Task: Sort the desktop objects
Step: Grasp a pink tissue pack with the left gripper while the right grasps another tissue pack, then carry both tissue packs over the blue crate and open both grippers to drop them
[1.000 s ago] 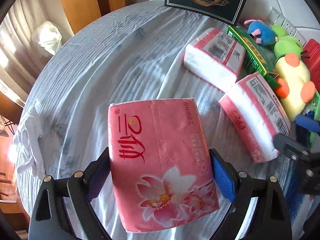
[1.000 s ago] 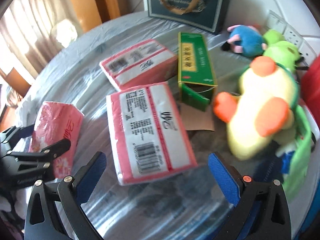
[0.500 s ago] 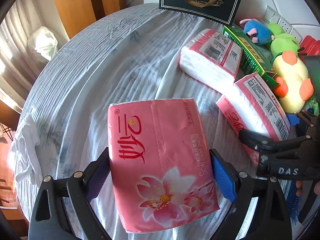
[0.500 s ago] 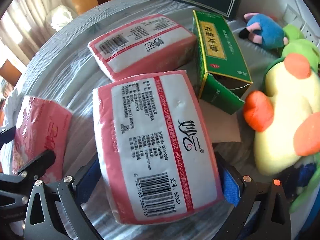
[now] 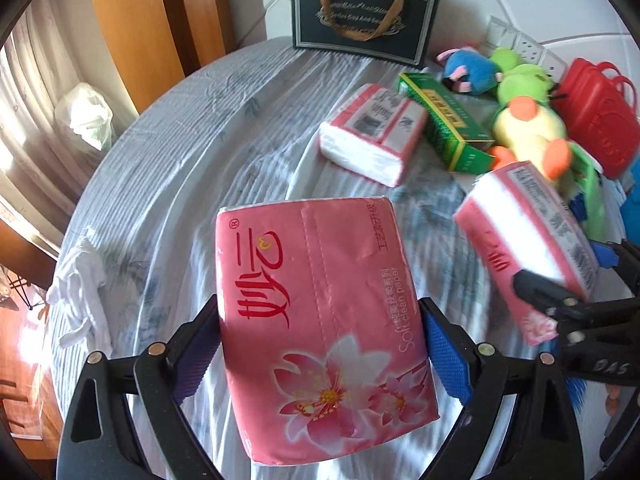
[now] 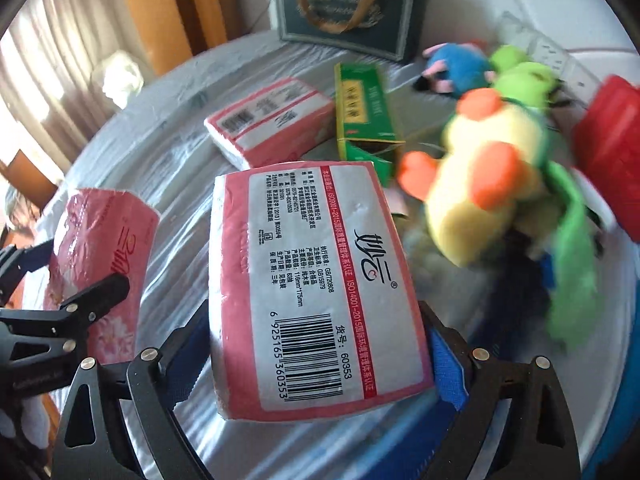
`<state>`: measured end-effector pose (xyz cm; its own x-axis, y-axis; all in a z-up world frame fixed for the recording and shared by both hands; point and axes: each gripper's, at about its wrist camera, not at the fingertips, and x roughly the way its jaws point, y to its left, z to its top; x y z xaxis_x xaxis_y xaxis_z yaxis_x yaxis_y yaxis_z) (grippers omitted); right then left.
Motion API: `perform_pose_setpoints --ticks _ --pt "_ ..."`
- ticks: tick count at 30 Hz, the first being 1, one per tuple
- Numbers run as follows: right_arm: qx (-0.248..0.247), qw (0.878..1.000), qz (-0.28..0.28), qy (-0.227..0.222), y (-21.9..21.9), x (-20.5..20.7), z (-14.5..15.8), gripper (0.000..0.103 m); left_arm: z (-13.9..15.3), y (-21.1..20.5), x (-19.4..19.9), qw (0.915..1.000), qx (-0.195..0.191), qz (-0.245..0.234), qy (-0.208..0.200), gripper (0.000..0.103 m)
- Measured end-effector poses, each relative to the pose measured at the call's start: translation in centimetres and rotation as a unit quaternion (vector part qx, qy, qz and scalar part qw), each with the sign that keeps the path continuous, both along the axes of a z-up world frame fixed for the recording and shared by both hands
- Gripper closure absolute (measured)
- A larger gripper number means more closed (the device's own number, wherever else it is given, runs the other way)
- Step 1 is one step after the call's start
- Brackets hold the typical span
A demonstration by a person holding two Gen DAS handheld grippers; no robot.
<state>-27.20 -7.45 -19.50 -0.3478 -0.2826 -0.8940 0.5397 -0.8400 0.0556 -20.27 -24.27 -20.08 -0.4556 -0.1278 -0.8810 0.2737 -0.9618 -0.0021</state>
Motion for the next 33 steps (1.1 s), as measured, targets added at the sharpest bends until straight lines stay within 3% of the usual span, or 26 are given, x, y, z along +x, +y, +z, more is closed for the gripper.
perform_pose_setpoints --ticks 8,21,33 --pt "-0.044 0.997 -0.027 0.062 6.3 5.7 6.2 0.009 4.9 4.7 4.2 0.9985 -0.009 -0.029 0.045 0.010" --pt "-0.085 0.985 -0.045 0.145 16.6 12.6 12.8 0.009 11.7 14.7 10.2 0.9902 -0.027 -0.060 0.124 0.010" --pt "-0.086 0.959 -0.144 0.227 21.8 19.3 18.4 0.009 16.0 18.5 13.4 0.9692 -0.013 -0.155 0.191 0.010"
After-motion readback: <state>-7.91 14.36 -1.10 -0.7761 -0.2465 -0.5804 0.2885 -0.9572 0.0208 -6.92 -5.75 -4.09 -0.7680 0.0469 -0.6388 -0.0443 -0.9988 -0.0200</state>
